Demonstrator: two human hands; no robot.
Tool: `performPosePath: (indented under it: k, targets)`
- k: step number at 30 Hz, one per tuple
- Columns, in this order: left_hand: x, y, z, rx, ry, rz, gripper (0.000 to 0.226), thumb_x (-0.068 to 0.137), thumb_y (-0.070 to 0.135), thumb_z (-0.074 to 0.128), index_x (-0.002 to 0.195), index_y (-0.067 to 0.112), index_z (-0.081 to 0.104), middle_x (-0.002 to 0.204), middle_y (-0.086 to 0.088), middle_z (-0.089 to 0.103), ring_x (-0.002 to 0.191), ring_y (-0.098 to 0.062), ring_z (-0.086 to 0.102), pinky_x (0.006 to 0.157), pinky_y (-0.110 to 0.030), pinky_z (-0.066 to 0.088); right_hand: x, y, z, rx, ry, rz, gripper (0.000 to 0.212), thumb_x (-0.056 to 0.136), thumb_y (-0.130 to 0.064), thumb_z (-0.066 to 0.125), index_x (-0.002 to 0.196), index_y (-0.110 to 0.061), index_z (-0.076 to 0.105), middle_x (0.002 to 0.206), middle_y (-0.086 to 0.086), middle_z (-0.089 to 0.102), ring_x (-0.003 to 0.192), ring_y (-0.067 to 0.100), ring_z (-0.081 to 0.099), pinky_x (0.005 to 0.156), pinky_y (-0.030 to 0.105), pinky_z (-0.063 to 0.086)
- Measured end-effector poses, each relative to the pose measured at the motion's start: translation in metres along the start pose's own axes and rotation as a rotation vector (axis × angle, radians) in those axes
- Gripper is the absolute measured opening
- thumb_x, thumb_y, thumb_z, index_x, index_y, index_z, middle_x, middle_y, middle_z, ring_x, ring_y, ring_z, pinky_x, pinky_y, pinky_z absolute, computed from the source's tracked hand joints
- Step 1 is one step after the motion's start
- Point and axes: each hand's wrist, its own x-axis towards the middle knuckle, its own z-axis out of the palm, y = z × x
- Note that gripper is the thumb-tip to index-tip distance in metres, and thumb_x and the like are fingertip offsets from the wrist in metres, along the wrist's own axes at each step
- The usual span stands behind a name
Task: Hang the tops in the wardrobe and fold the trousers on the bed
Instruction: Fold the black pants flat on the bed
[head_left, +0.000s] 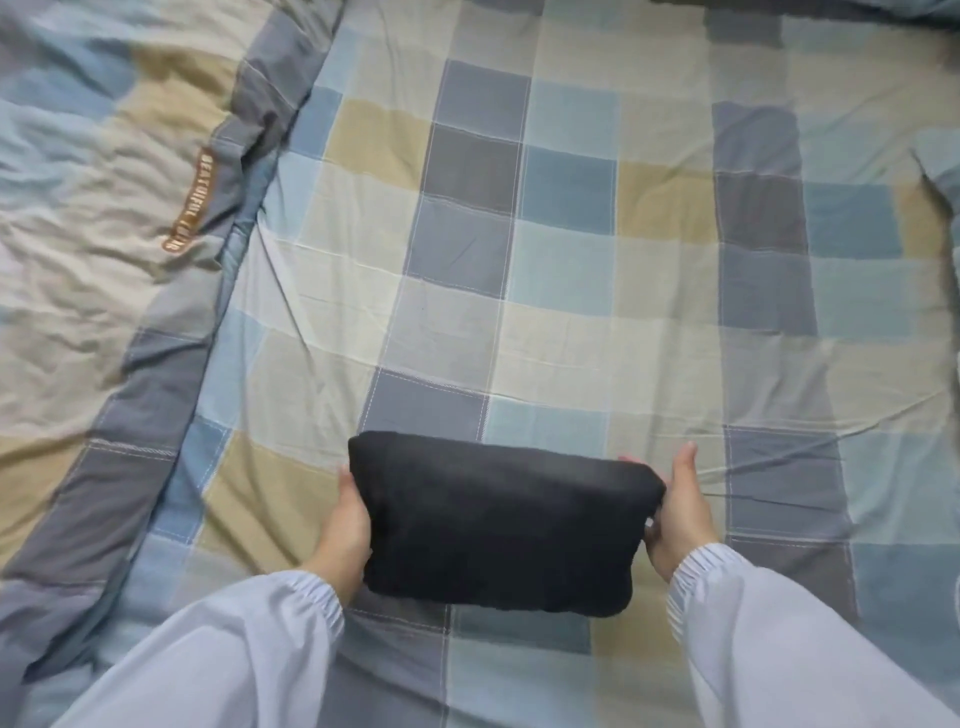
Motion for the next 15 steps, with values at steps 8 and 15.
performPosePath:
  k: [8,15]
  targets:
    - [0.029,-0.023,0.045,0.559,0.177,0.394,0.092,0.071,0.068,0.06,0.139,0.013,0.031,0.139,-0.008,0.037,0.127,-0.028,0.041,0.102,-0.041,0.037,0.058,0.071,0.023,-0.709,0.291,-0.401,0.084,0.065,-0.054,0.075,0.133,-0.017,0.044,0.132,0.005,0.043,0.125,0.023,0.041,0.109,0.037,0.033]
    - [0.028,-0.011,0.027,0.604,0.039,0.222,0.09,0.063,0.077,0.06,0.128,0.015,0.051,0.127,-0.006,0.058,0.116,-0.028,0.053,0.098,-0.036,0.043,0.048,0.065,0.016,-0.527,0.193,-0.095,0.074,0.064,-0.056,0.075,0.116,-0.007,0.056,0.111,0.0,0.061,0.103,0.023,0.057,0.088,0.03,0.044]
